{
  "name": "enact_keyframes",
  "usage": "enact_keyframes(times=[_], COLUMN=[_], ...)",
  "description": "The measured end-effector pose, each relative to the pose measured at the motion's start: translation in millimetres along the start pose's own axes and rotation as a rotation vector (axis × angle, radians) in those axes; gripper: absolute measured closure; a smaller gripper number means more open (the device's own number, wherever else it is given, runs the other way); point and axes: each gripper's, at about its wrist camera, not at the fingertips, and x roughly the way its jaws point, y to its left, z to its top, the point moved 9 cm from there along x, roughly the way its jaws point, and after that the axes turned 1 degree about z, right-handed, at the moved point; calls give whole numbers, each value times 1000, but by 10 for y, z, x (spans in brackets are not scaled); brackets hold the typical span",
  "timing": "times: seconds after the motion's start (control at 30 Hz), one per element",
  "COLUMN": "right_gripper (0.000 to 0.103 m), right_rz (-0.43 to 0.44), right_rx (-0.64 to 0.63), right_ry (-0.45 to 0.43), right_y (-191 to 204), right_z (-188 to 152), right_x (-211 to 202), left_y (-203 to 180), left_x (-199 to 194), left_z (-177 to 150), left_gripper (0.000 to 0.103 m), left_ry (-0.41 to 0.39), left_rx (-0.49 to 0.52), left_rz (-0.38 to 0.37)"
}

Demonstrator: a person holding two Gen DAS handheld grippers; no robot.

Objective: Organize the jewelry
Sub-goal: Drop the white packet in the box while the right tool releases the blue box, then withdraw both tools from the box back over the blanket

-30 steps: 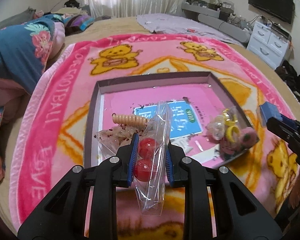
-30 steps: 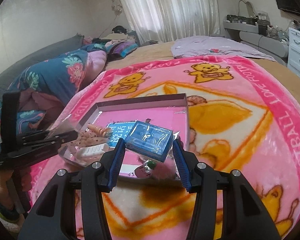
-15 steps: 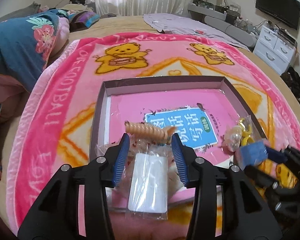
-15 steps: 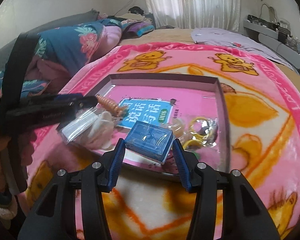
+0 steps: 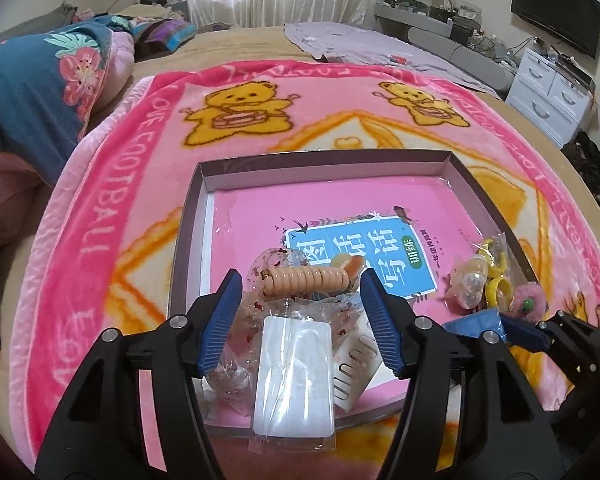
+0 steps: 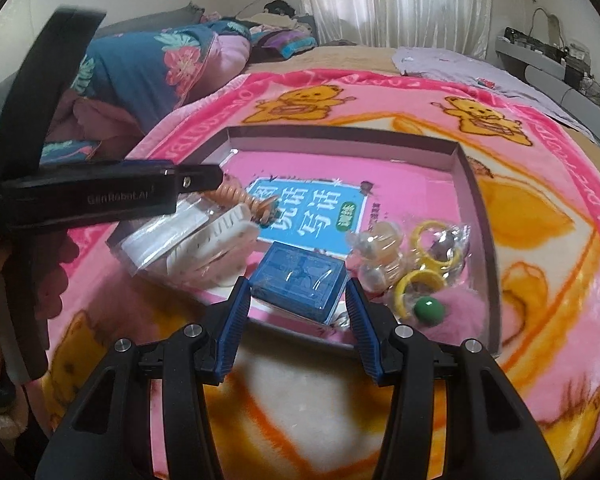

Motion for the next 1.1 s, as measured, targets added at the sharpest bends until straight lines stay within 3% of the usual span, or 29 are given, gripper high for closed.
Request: enact_keyframes(times=[0.3, 0.53, 0.83, 1.1], right_gripper=[51, 35, 10, 5], right_rz=[22, 20, -15, -76], right_rx=[-10, -7, 24, 34], right_ry=[0, -15, -66, -123], right_y=[56, 80, 22, -65], right_z=[-4, -24, -59, -58], right_x=[-39, -136, -372, -680], left_y=[20, -18, -112, -131], left_x=[-51, -118, -377, -743], left_z=[-25, -16, 58, 64], left_gripper=[44, 37, 12, 10], left_ry=[0, -6, -41, -91], left_rx=[-15, -19, -30, -43], left_rz=[-7, -17, -44, -45])
